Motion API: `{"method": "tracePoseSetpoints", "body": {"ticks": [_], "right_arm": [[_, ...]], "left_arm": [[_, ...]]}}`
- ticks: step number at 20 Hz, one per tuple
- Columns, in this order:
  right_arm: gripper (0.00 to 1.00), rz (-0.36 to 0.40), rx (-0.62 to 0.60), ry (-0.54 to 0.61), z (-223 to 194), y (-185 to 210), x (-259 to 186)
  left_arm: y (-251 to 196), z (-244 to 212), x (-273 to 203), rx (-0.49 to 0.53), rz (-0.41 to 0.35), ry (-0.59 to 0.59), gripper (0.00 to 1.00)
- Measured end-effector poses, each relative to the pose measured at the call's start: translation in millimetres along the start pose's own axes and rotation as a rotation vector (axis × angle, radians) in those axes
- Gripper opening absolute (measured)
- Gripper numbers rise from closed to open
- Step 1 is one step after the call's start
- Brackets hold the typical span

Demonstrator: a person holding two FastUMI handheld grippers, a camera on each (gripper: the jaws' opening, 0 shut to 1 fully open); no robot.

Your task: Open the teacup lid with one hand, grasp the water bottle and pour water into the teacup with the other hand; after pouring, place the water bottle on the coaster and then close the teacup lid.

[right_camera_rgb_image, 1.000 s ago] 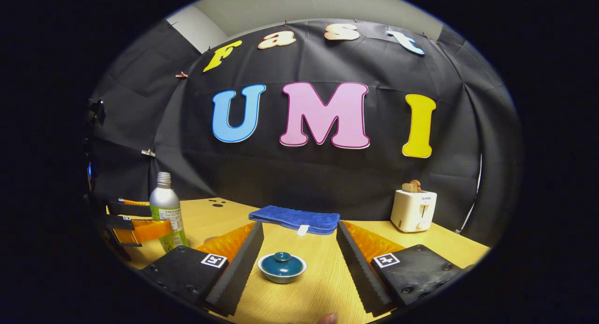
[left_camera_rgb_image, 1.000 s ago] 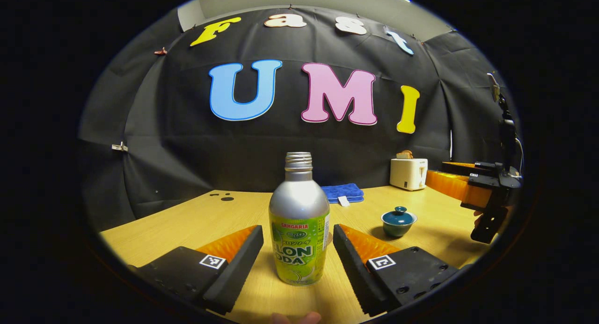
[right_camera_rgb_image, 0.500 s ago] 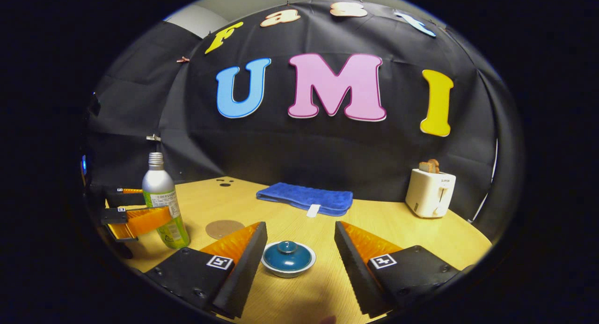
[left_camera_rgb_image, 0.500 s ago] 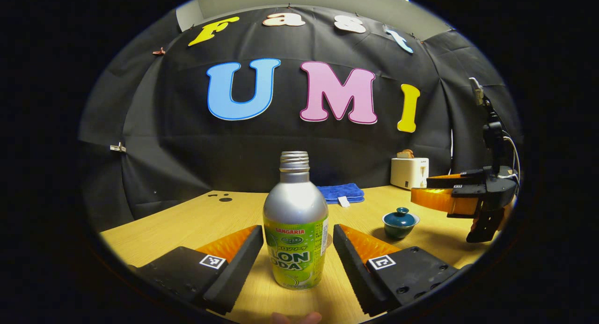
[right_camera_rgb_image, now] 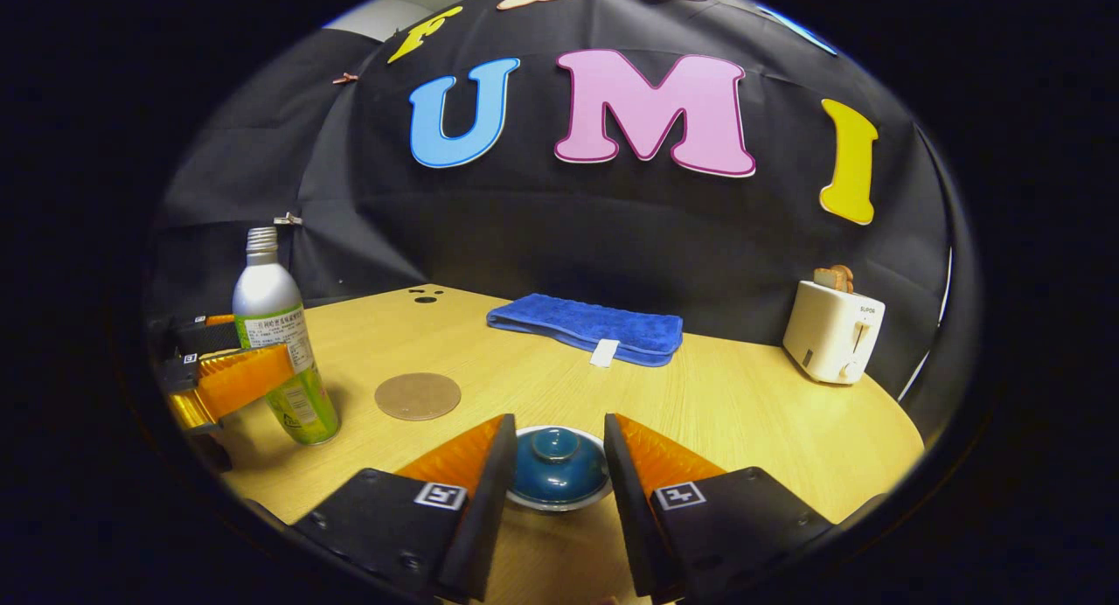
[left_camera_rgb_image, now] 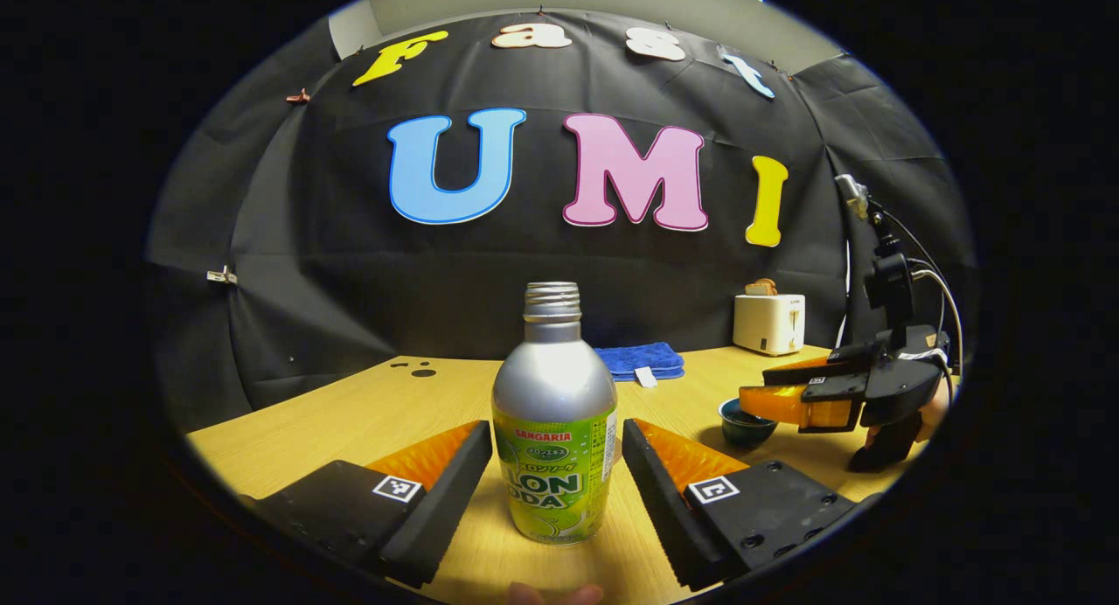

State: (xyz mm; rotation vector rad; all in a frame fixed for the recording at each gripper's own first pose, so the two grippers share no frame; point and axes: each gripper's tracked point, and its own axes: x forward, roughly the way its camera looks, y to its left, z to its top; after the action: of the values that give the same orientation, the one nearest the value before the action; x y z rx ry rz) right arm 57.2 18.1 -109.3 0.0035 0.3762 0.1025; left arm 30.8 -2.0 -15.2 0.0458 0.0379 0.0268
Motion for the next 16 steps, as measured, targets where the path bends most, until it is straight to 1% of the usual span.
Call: {"method": "tracePoseSetpoints", "body": {"ticks": [1, 2, 3, 4, 5, 7, 8, 9, 10, 11, 16], "right_arm": [[0.55, 0.002, 0.006, 0.003, -1.4, 1.0, 2.0], [0.52, 0.011, 0.011, 0.006, -2.2, 2.1, 2.4], [0.44, 0.019, 0.015, 0.006, -1.8, 5.1, 3.6], [0.41, 0.021, 0.015, 0.008, -1.2, 6.9, 3.7], [0.36, 0.021, 0.016, 0.011, -1.8, 6.3, 4.6], [0.33, 0.022, 0.018, 0.011, -2.2, 6.2, 3.1], [0.33, 0.024, 0.023, 0.006, -0.7, 5.7, 2.4], [0.3, 0.028, 0.029, -0.006, 3.0, 6.9, -1.1], [0.26, 0.023, 0.031, -0.025, 8.3, 5.3, -4.6], [0.31, 0.015, 0.029, -0.047, 14.7, 3.6, -6.8], [0.31, -0.049, 0.027, -0.146, 42.2, -23.8, -33.3]], "left_arm": [[0.0, 0.4, 0.0, 0.0, 0.0, 0.0, 0.95], [0.8, 0.1, -0.9, 0.0, 0.0, 0.0, 0.95], [0.9, 0.6, -1.6, 0.0, 0.0, 0.0, 0.95], [0.7, 0.1, -0.8, 0.0, 0.0, 0.0, 0.95], [0.9, 0.6, -0.8, 0.0, 0.0, 0.0, 0.95], [0.9, 0.2, -0.4, 0.0, 0.0, -0.001, 0.95], [0.9, -0.1, -0.2, 0.0, 0.0, -0.001, 0.95], [0.6, 0.1, 0.5, 0.0, -0.001, -0.001, 0.95], [1.0, -0.3, -0.6, 0.0, -0.001, -0.001, 0.95], [1.0, 0.0, -0.2, 0.0, -0.001, -0.001, 0.95], [2.6, -0.7, 3.5, 0.001, 0.01, -0.001, 0.95]]}}
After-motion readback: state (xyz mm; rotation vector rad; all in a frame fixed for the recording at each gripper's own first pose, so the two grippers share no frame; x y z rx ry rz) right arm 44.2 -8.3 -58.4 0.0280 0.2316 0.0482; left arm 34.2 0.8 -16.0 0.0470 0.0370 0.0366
